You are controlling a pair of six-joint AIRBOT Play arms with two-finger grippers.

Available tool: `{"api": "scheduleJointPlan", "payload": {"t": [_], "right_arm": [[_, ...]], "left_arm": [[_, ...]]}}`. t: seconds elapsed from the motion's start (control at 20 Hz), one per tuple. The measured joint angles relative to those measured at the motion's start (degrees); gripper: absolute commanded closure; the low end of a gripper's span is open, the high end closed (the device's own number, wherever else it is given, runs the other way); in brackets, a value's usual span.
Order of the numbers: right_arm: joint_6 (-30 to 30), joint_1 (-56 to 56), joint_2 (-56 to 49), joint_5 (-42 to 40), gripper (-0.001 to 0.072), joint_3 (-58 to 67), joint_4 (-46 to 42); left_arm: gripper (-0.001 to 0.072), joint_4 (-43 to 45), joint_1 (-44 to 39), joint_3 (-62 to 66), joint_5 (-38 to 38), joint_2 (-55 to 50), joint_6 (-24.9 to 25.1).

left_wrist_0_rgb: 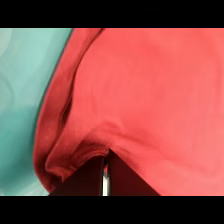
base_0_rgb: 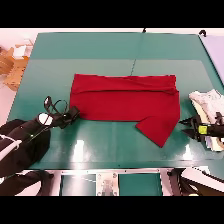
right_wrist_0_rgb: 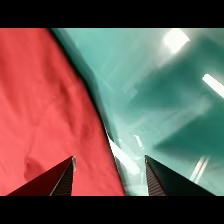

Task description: Fold the shirts.

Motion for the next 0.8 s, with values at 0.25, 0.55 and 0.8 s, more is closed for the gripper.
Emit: {"api": "scheduleJointPlan", "payload": {"t": [0.25,0.55,0.8], "right_arm": [[0.0,8.2,-4.2,-3.2,0.0389,-1.0,3.2],[-2.1,10.6,-4.1,-0.5,0.0537,-2.2,3.0],[-2.7,10.9,-1.5,0.1,0.069,-3.9,1.2]], "left_arm": [[0.0686,-0.3,0.0,0.0,2.0,-0.3,0.0],[0.0686,0.0,0.1,1.6,-1.2,-0.4,2.3],[0.0687,2.5,0.0,2.5,-6.1,0.2,3.1]]}}
